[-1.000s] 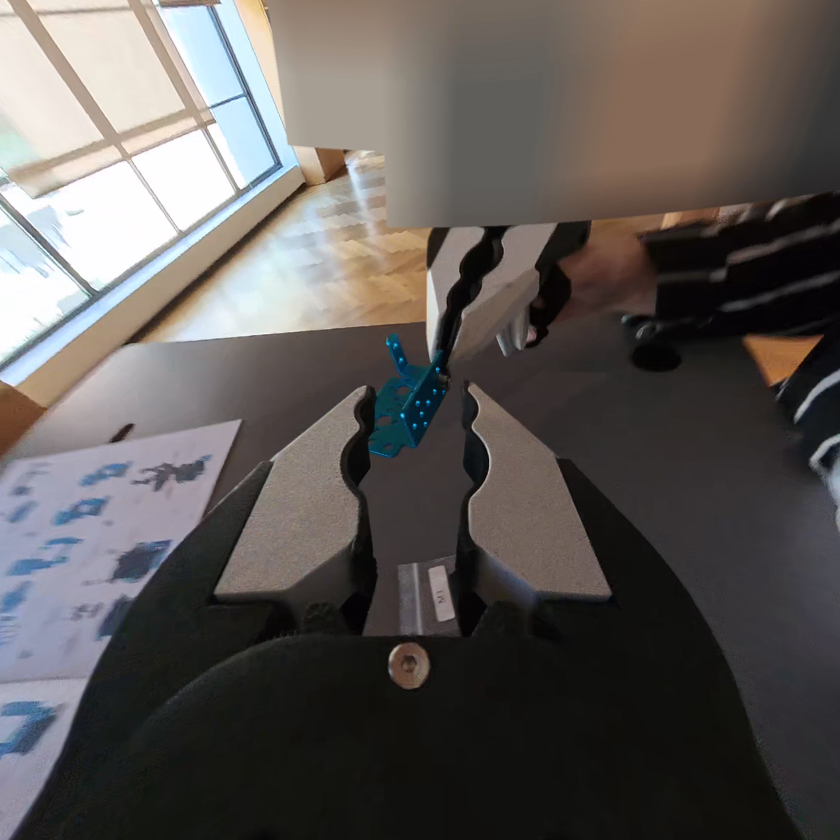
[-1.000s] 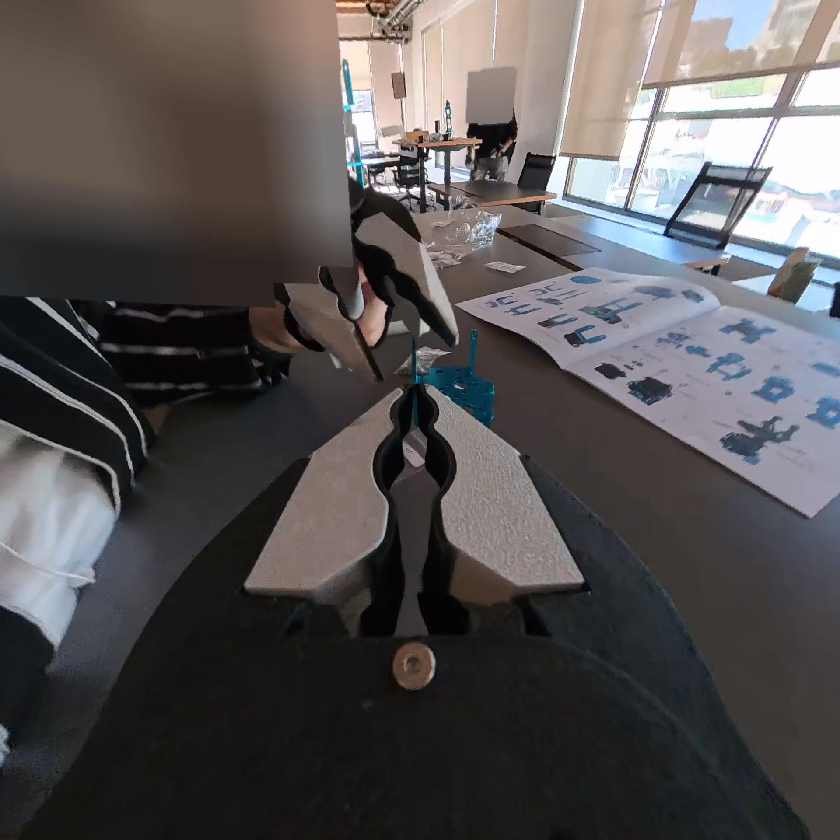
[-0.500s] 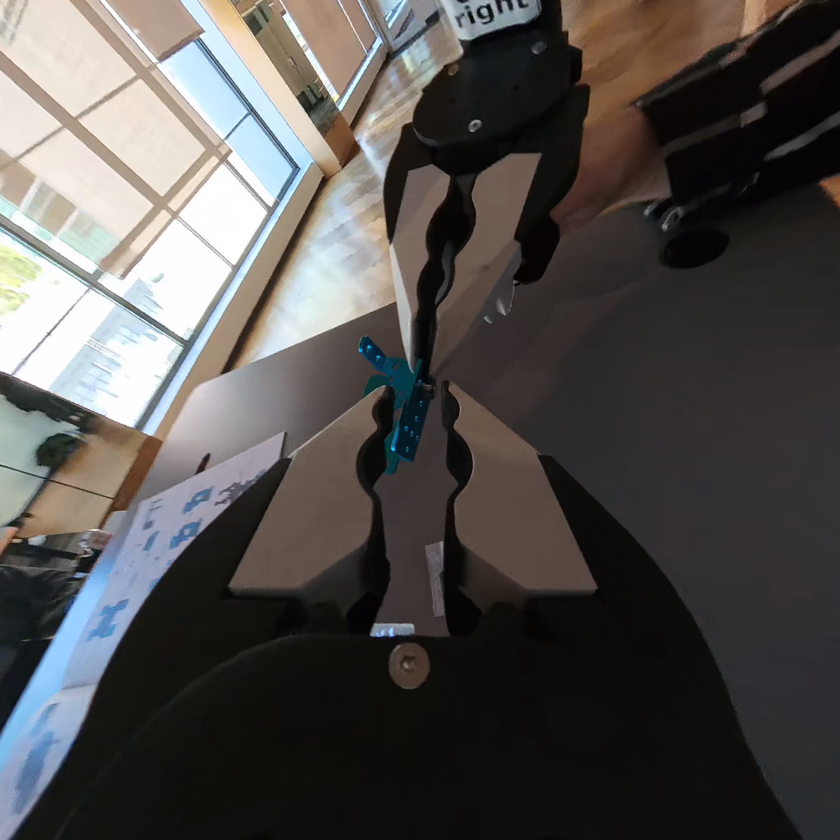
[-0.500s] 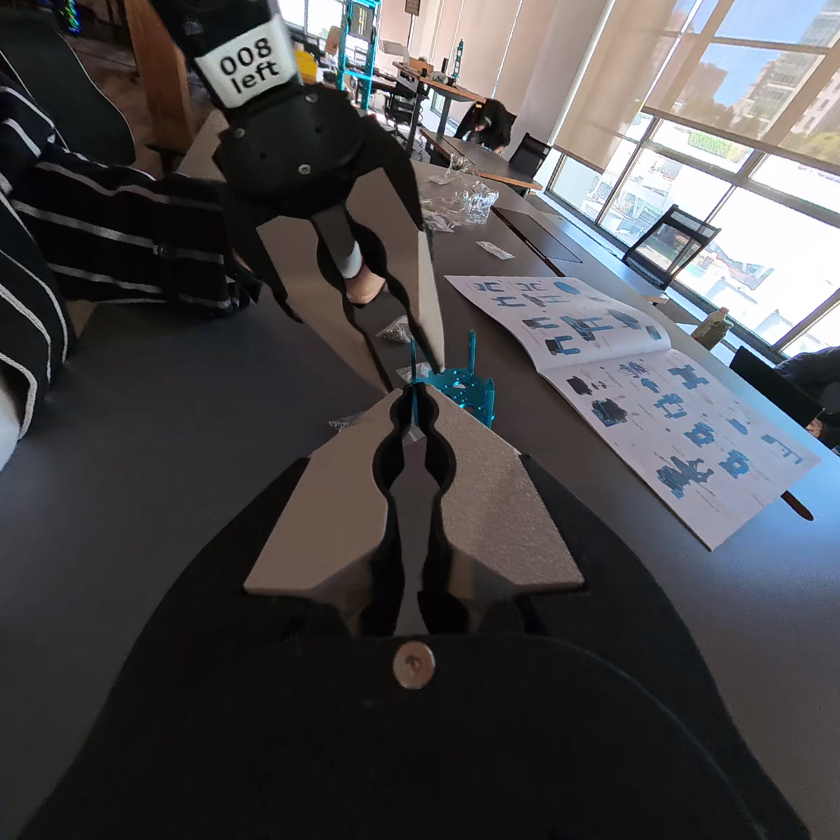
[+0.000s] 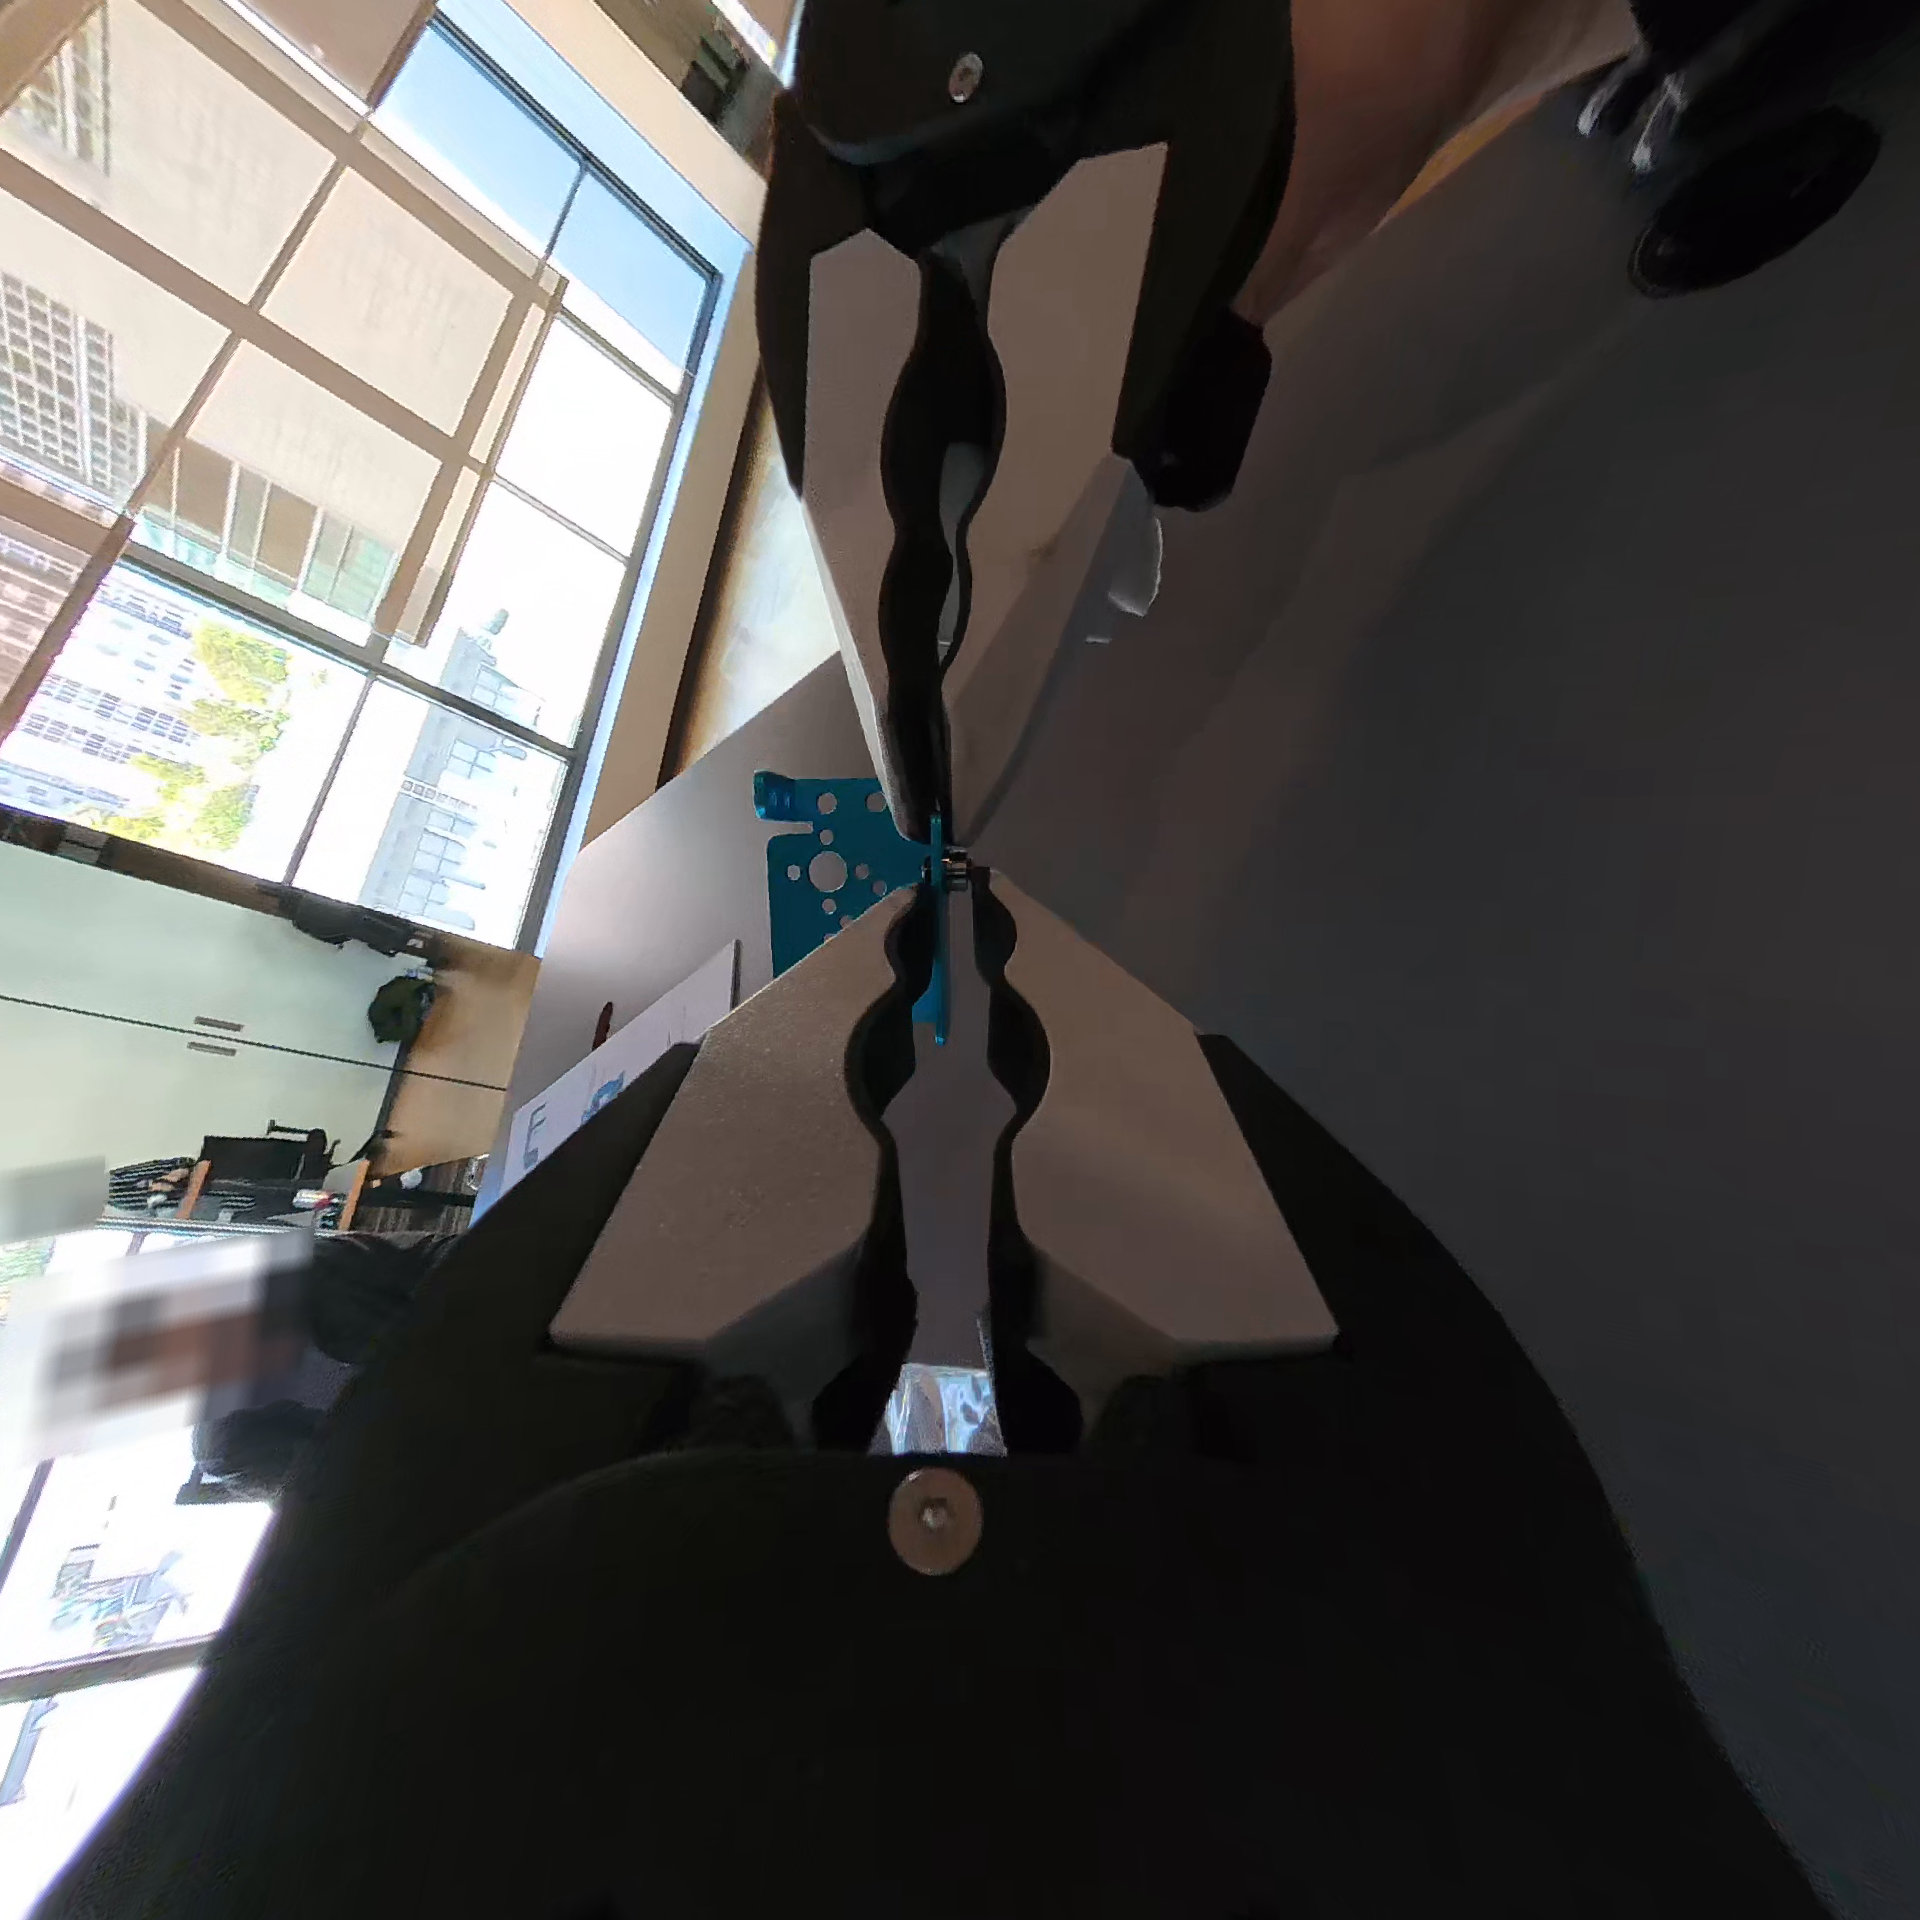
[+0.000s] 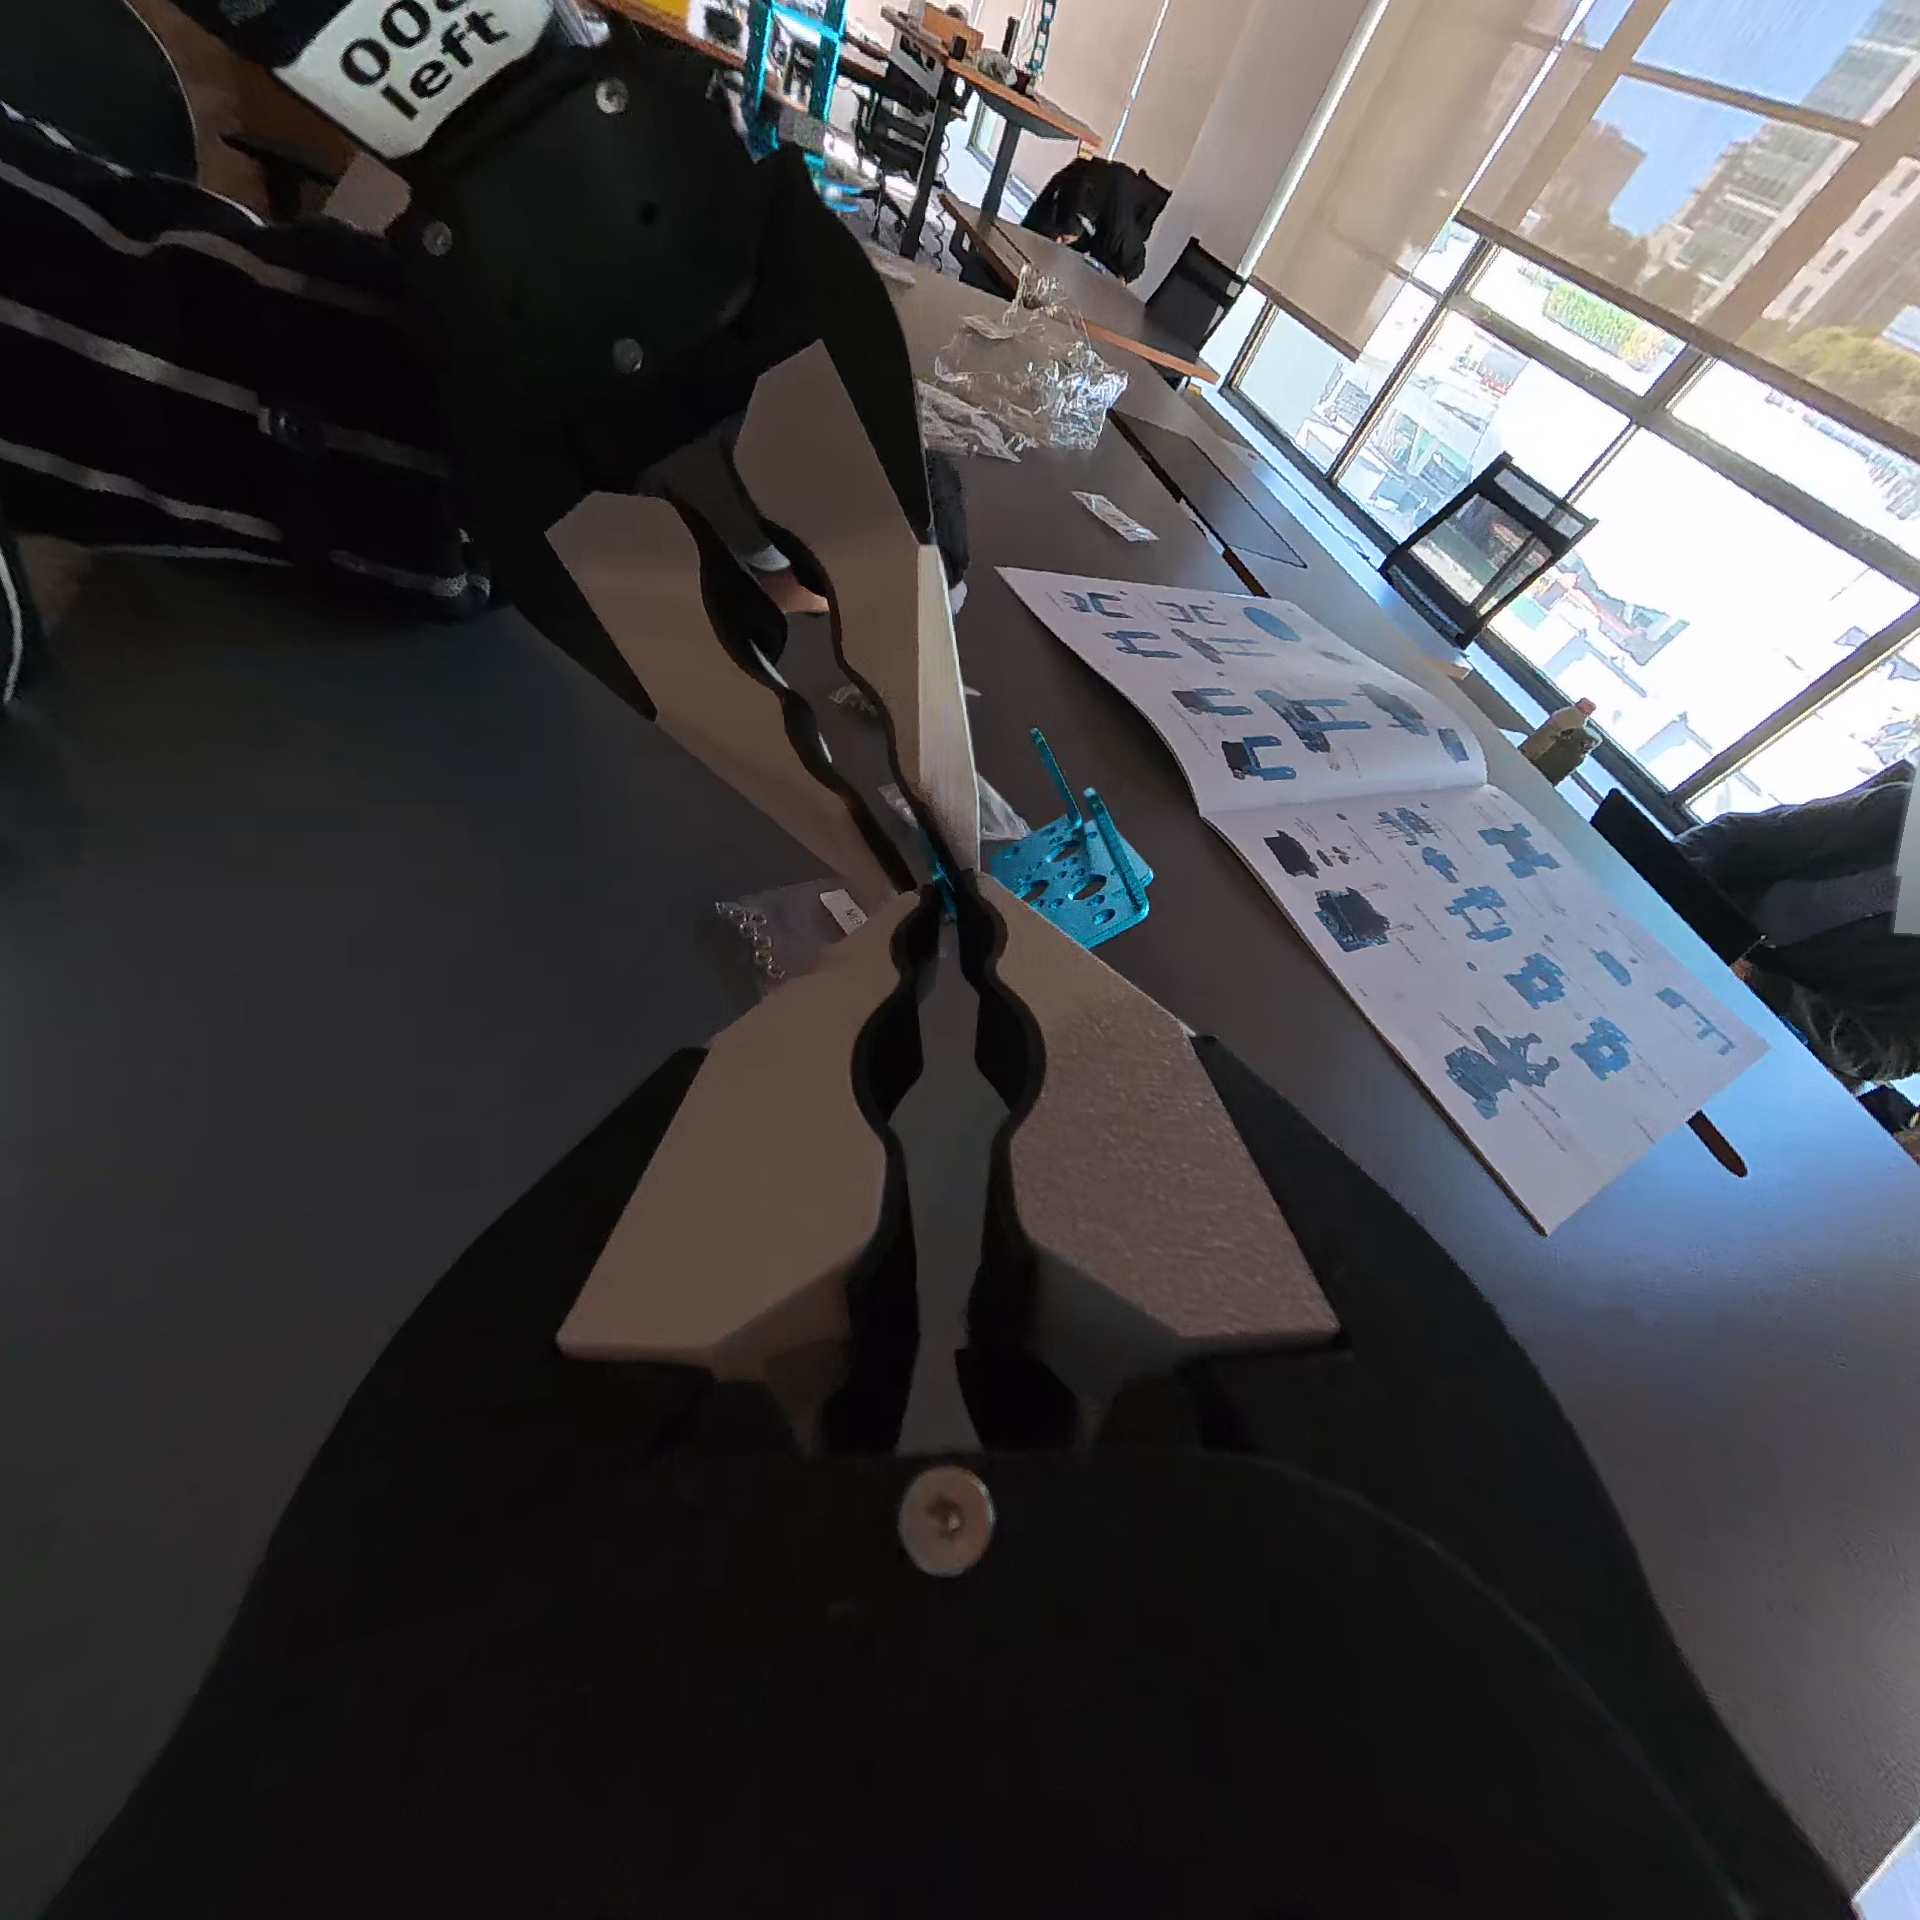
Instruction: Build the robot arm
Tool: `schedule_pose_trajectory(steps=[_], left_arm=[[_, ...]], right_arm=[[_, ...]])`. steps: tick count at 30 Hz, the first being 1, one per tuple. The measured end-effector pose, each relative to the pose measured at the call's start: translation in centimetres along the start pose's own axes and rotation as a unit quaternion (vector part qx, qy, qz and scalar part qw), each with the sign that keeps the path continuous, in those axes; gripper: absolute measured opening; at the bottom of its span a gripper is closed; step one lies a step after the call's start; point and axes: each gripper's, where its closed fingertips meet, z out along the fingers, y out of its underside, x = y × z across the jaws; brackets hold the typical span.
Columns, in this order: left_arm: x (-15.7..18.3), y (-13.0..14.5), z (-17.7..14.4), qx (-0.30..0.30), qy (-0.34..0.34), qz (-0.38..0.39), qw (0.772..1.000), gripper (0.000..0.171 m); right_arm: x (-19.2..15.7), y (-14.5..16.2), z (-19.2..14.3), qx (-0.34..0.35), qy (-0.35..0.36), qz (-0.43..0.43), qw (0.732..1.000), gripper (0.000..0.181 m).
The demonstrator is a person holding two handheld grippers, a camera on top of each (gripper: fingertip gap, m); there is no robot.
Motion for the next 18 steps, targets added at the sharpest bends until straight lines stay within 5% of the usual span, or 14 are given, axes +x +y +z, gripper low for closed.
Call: schedule_pose_trajectory(steps=[13,18], left_arm=[[0.6,1.3,1.1,-0.026,0.016,-0.032,0.999,0.007],[0.3,1.1,0.9,-0.041,-0.006,0.02,0.999,0.003]], right_arm=[[0.0,1.3,0.5,-0.033,0.02,-0.029,0.999,0.002],[0.4,0.8,0.4,-0.023,0.012,0.041,0.999,0.004]])
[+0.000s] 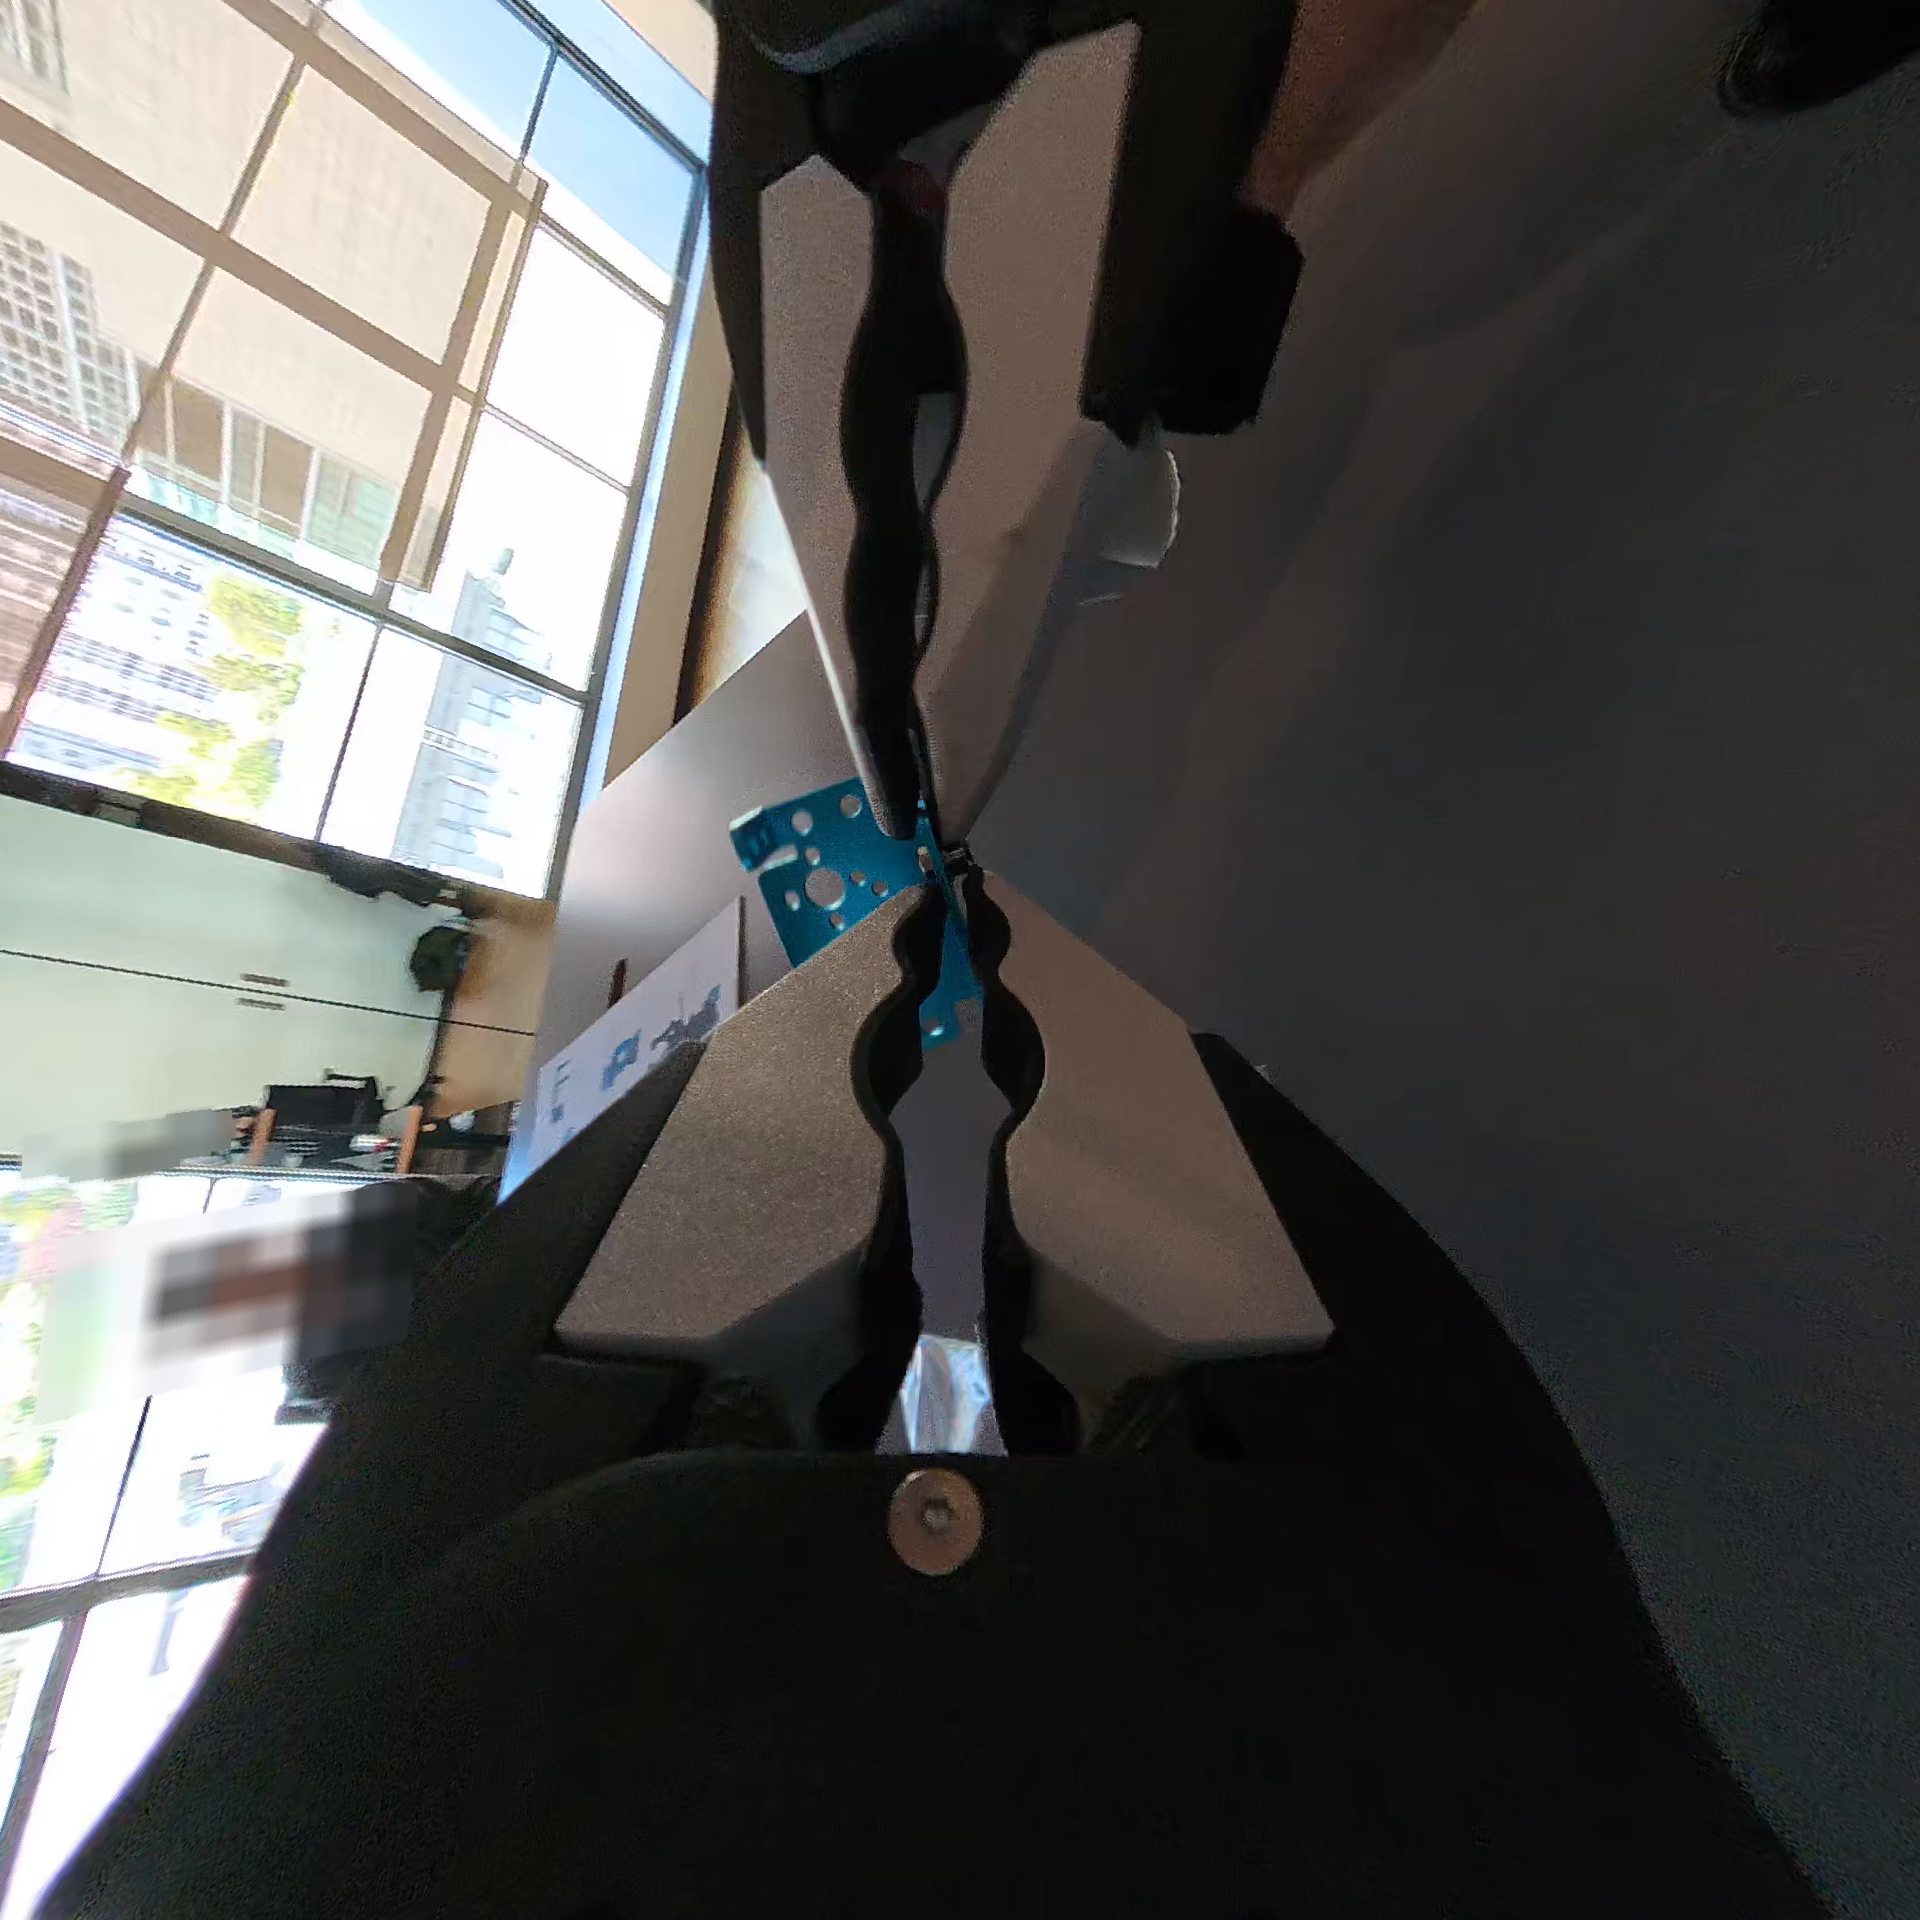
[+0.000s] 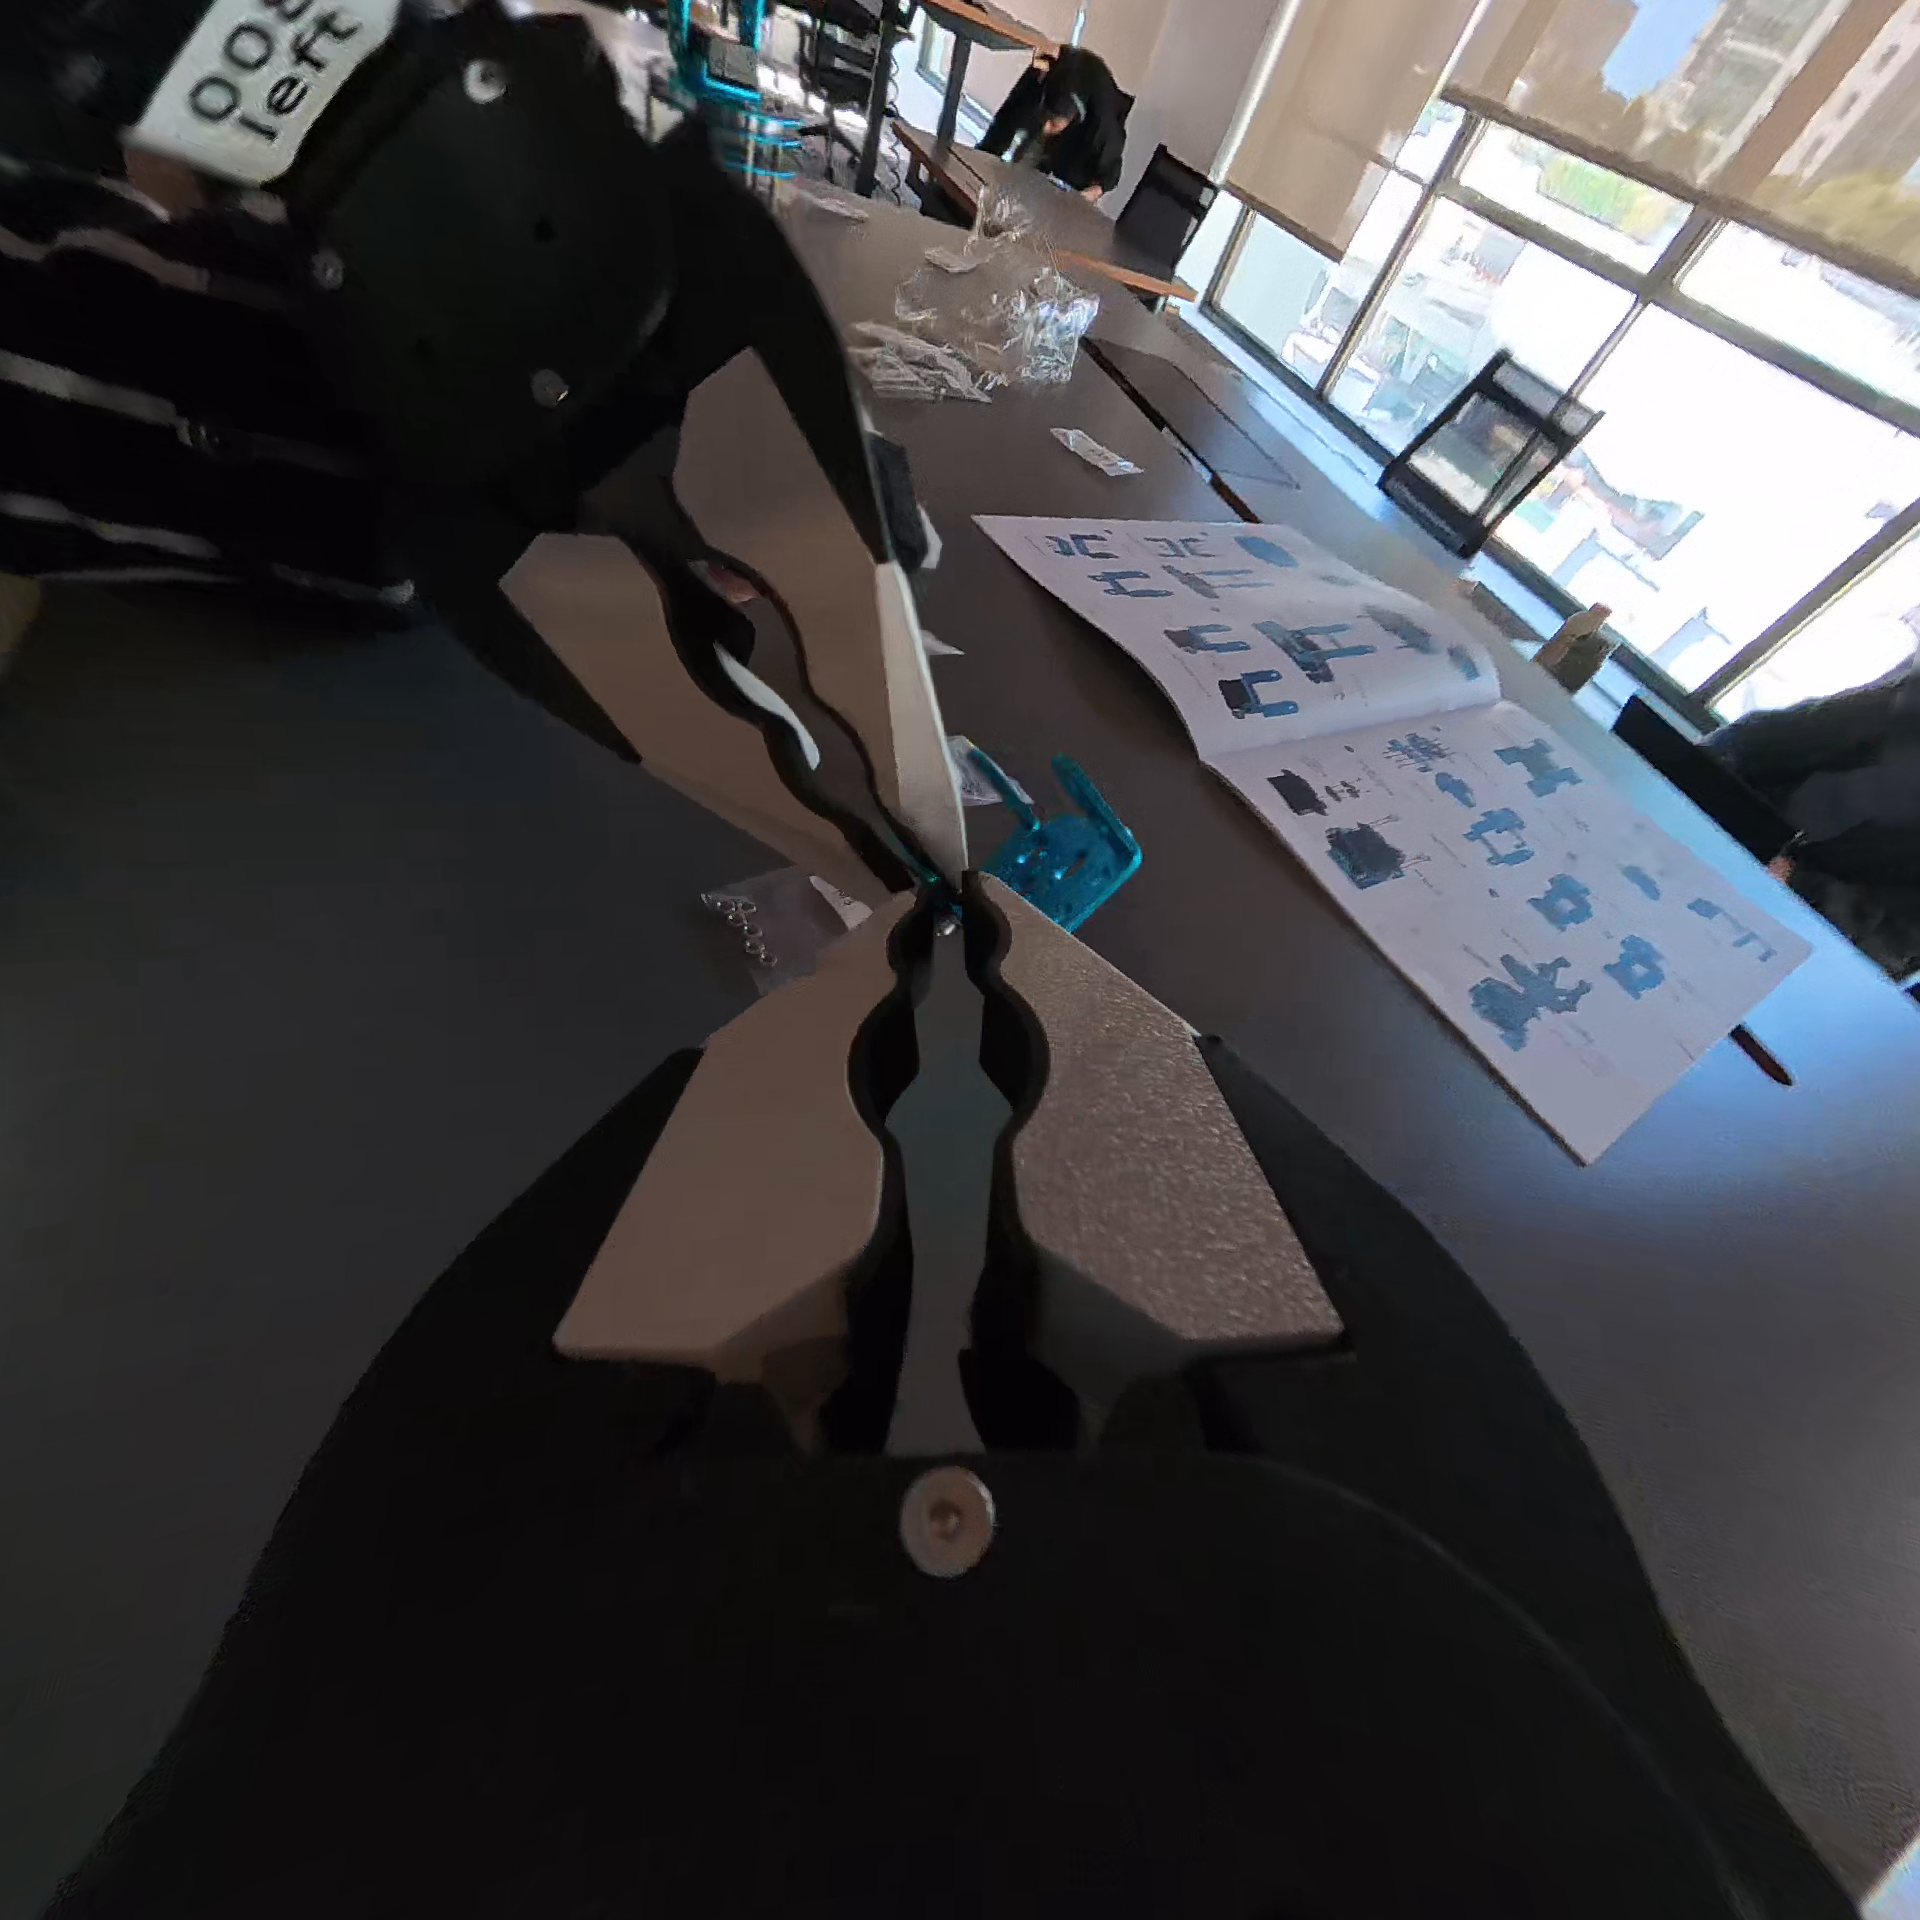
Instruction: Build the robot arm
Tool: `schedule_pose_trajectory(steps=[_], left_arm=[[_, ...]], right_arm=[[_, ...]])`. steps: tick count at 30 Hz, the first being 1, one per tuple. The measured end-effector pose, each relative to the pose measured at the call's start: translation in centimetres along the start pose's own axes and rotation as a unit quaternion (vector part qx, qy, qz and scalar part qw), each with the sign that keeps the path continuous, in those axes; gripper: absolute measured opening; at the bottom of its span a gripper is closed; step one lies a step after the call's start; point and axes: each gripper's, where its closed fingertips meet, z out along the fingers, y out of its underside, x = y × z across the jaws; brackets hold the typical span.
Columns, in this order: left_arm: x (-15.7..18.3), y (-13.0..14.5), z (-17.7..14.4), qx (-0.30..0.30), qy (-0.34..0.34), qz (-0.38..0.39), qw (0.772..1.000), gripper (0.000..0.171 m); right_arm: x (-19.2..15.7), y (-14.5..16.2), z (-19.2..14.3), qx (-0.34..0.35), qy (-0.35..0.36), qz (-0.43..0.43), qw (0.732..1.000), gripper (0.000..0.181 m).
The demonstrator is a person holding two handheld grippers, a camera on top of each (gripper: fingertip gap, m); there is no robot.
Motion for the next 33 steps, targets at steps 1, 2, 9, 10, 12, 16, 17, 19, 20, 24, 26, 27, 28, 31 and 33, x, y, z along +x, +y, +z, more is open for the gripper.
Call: schedule_pose_trajectory(steps=[1,2,9,10,12,16,17,19,20,24,26,27,28,31,33], left_arm=[[-0.1,0.1,0.0,-0.008,-0.007,0.013,1.0,0.002],[-0.1,0.3,0.1,-0.015,-0.012,0.028,0.999,0.002],[0.5,0.8,0.6,-0.047,-0.01,0.072,0.996,0.001],[0.7,0.9,0.7,-0.053,-0.01,0.082,0.995,0.001],[1.0,1.0,0.9,-0.063,-0.006,0.094,0.994,0.001],[1.4,1.2,1.2,-0.075,0.004,0.1,0.992,0.0],[1.5,1.2,1.2,-0.078,0.005,0.099,0.992,0.0],[1.4,1.2,1.3,-0.081,0.005,0.092,0.992,0.0],[1.4,1.2,1.3,-0.081,0.004,0.088,0.993,0.001],[1.2,1.1,1.3,-0.081,0.003,0.074,0.994,0.0],[1.1,1.1,1.4,-0.082,0.001,0.075,0.994,0.001],[1.2,1.1,1.5,-0.083,0.001,0.074,0.994,0.001],[1.2,1.1,1.5,-0.084,0.001,0.074,0.994,0.001],[1.2,1.2,1.6,-0.087,0.002,0.076,0.993,0.001],[1.4,1.2,1.7,-0.089,0.003,0.082,0.993,0.001]], right_arm=[[0.0,0.0,0.1,-0.005,-0.007,0.023,1.0,0.005],[-0.1,0.0,0.1,-0.009,-0.016,0.044,0.999,0.008],[-0.4,1.8,0.6,-0.128,-0.027,0.115,0.985,0.014],[-0.4,2.1,0.6,-0.151,-0.025,0.116,0.981,0.013],[-0.5,2.6,0.6,-0.188,-0.017,0.109,0.976,0.014],[-0.8,3.3,0.9,-0.223,-0.005,0.079,0.972,0.013],[-0.7,3.4,1.0,-0.226,-0.002,0.08,0.971,0.013],[-0.6,3.4,0.9,-0.227,0.003,0.097,0.969,0.013],[-0.6,3.3,0.9,-0.224,0.006,0.104,0.969,0.012],[-0.4,3.2,0.8,-0.221,0.02,0.111,0.969,0.012],[-0.3,3.2,0.8,-0.22,0.028,0.111,0.969,0.011],[-0.2,3.2,0.8,-0.22,0.03,0.112,0.969,0.011],[-0.2,3.3,0.7,-0.219,0.032,0.114,0.968,0.011],[-0.2,3.5,0.7,-0.221,0.035,0.113,0.968,0.011],[-0.3,3.7,0.7,-0.228,0.037,0.114,0.966,0.011]])
